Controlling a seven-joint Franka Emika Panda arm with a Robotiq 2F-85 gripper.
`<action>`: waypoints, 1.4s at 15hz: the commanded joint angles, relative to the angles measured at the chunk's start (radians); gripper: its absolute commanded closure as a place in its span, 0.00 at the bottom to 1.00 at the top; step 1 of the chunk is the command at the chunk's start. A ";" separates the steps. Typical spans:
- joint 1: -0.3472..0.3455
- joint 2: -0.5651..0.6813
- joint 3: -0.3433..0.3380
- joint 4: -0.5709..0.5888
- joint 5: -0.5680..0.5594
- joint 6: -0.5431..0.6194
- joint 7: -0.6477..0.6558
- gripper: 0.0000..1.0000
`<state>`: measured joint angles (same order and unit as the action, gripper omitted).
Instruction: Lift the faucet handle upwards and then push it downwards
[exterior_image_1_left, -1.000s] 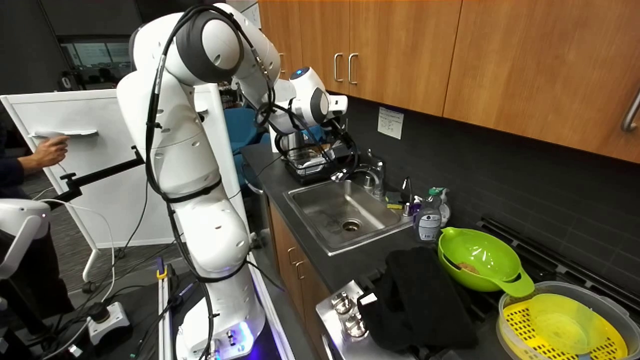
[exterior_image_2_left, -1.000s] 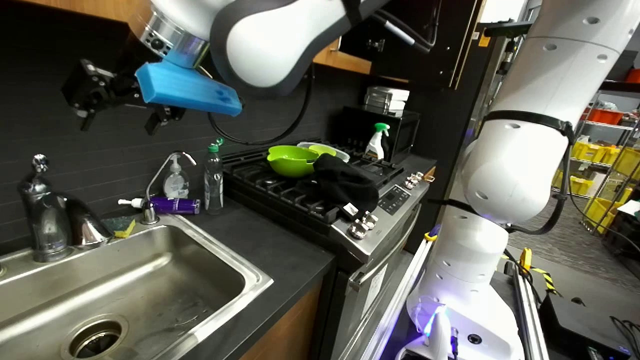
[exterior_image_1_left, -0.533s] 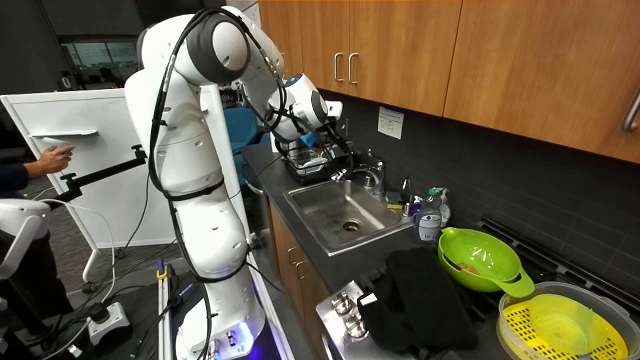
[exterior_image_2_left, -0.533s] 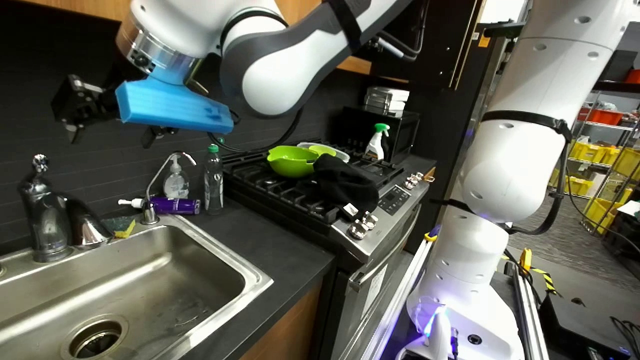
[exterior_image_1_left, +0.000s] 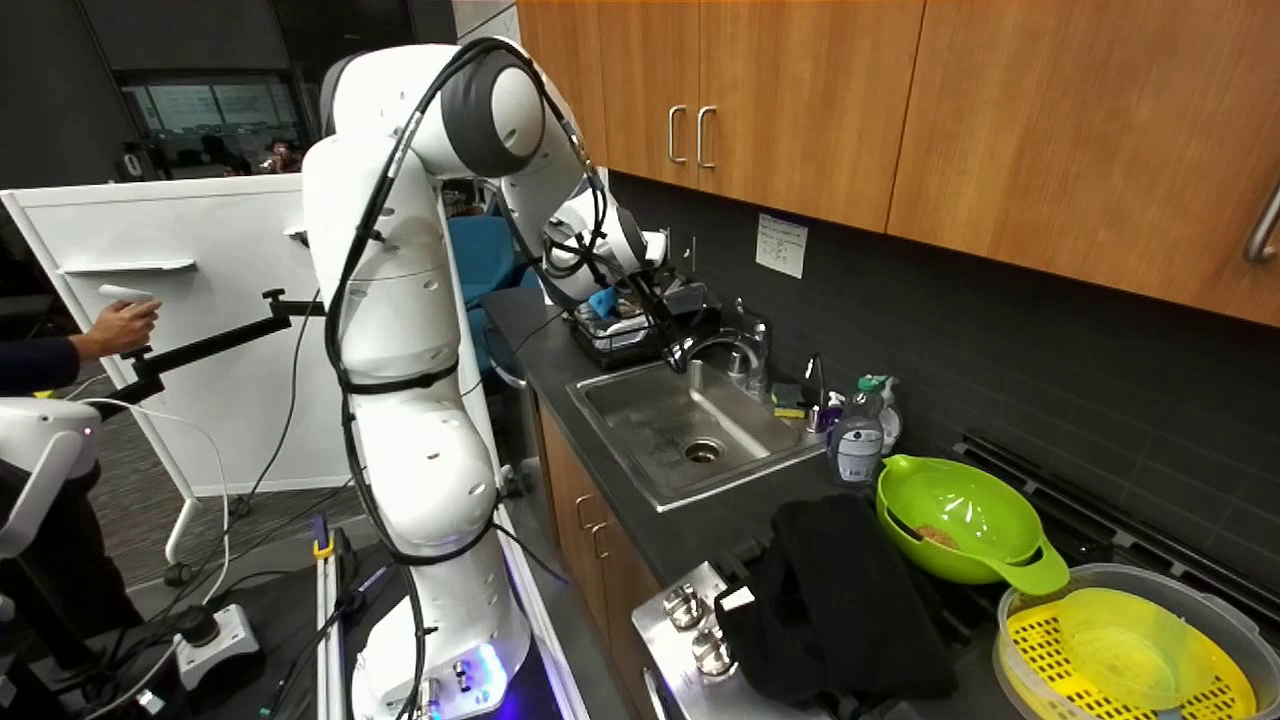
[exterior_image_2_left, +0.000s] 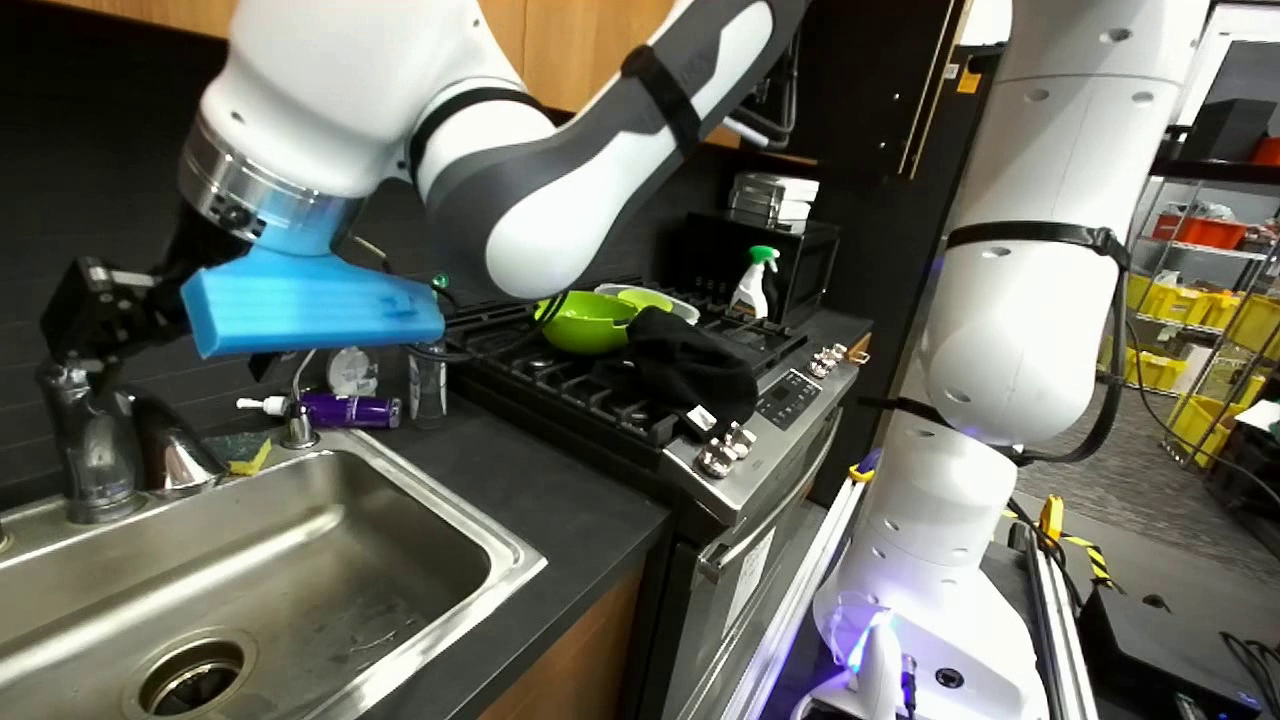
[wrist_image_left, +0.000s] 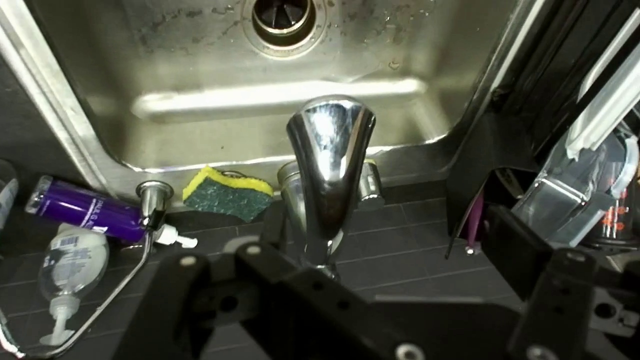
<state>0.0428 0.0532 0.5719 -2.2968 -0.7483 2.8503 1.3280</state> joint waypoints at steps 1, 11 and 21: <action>0.030 0.093 0.006 0.070 -0.053 -0.017 0.031 0.00; 0.186 0.311 -0.091 0.374 -0.336 -0.118 0.177 0.00; 0.179 0.376 -0.209 0.470 -0.478 -0.103 0.270 0.00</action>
<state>0.2292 0.4236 0.3891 -1.8402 -1.1935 2.7395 1.5700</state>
